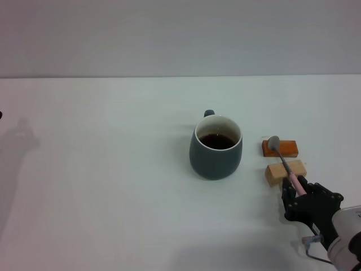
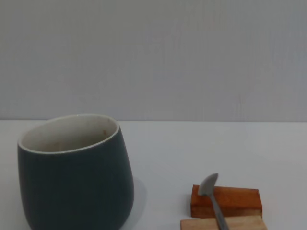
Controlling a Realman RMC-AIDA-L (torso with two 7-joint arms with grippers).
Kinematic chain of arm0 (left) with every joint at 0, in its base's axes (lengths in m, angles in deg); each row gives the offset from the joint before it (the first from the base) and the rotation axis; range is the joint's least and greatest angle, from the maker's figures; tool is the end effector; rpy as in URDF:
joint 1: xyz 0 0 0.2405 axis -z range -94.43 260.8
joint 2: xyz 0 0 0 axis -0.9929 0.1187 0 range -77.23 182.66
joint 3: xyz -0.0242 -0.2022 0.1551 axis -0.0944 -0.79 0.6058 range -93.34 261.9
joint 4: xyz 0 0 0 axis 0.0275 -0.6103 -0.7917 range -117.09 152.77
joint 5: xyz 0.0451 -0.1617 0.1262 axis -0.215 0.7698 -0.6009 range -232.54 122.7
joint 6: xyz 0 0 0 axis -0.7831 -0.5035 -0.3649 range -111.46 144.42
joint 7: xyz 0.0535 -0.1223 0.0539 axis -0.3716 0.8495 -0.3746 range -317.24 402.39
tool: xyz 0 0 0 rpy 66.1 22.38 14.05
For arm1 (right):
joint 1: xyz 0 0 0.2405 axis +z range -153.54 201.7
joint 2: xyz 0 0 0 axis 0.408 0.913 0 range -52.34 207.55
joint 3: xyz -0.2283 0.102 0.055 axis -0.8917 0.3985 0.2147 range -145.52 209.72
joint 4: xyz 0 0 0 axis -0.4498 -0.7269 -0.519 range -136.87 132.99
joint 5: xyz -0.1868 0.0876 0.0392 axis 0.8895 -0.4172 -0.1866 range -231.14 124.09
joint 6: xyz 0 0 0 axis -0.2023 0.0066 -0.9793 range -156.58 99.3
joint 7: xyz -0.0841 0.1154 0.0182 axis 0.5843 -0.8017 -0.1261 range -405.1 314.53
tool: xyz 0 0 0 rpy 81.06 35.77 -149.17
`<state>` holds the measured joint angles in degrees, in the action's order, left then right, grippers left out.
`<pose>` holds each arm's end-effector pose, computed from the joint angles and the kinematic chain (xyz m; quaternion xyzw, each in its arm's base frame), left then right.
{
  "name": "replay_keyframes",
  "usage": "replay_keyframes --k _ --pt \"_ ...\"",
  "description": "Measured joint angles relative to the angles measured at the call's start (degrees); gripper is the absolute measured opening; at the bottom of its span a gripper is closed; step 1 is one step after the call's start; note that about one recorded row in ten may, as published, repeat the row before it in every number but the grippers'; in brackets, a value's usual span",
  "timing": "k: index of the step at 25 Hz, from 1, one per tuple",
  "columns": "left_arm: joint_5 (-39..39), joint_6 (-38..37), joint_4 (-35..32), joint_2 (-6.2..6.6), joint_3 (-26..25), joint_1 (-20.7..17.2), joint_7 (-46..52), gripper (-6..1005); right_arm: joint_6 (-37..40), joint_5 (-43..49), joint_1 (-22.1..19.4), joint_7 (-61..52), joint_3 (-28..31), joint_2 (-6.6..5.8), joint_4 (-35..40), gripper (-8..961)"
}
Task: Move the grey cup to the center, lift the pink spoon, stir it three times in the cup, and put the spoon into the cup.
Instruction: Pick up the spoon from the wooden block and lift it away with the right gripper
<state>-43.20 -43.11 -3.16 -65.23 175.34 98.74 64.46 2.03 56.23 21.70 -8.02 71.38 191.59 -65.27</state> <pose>-0.3574 0.3230 0.0360 -0.6148 -0.3041 -0.3518 0.6370 0.2810 0.2379 -0.0944 -0.7628 0.3544 0.1687 0.5139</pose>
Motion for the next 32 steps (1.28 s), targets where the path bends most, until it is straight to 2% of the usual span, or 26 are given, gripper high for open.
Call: replay_keyframes --k 8,19,25,32 --pt "0.05 0.0 0.08 0.0 -0.18 0.09 0.0 -2 0.01 0.14 -0.05 0.0 0.0 0.0 -0.43 257" --pt "0.06 0.0 0.08 0.0 -0.19 0.17 0.0 -2 0.01 0.12 -0.36 0.0 0.1 -0.07 -0.75 248" --pt "0.06 0.0 0.08 0.0 -0.19 0.24 0.0 -2 -1.15 -0.03 -1.39 0.0 0.54 -0.51 -2.61 238" --pt "0.06 0.0 0.07 0.0 -0.19 0.42 0.0 -2 -2.62 0.06 -2.65 1.03 1.44 -0.17 -3.14 226"
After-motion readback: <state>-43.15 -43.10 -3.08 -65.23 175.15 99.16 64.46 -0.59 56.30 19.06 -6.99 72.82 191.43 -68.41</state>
